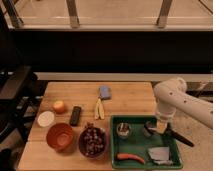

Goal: Wipe tray with brush

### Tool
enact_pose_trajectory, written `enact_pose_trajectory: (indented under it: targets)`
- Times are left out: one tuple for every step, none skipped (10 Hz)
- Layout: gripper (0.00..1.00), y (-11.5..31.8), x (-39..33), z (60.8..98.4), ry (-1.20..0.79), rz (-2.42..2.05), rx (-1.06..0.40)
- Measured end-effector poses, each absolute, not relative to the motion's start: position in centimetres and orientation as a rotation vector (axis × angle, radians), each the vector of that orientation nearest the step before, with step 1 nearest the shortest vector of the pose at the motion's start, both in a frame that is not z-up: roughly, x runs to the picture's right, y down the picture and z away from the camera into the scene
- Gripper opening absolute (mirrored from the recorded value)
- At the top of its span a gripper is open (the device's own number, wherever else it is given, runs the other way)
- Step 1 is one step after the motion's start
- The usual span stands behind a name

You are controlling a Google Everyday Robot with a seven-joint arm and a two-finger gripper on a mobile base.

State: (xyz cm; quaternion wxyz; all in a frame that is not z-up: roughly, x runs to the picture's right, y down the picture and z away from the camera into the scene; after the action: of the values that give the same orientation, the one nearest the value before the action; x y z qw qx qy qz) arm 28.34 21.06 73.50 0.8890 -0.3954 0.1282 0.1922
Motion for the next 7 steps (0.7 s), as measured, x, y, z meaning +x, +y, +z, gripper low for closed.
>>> enact_pose_trajectory:
  targets:
    - [0.0,21.6,27.5,73.2,0.254,0.4,-0.829]
    - [0.0,22.6,26.6,72.6,0.241,0.409,-0.843]
    - [0.0,23.1,26.5,72.2,0.241,0.419,-0.85]
    - [0.0,23.4,26.7,71.9,0.248,0.43,-0.853]
    - [0.0,23.7,27.4,71.7,0.26,0.446,-0.855]
    - [0.0,23.9,28.8,71.4,0.275,0.472,-0.851]
    - [0.0,23.9,30.6,71.2,0.294,0.501,-0.842]
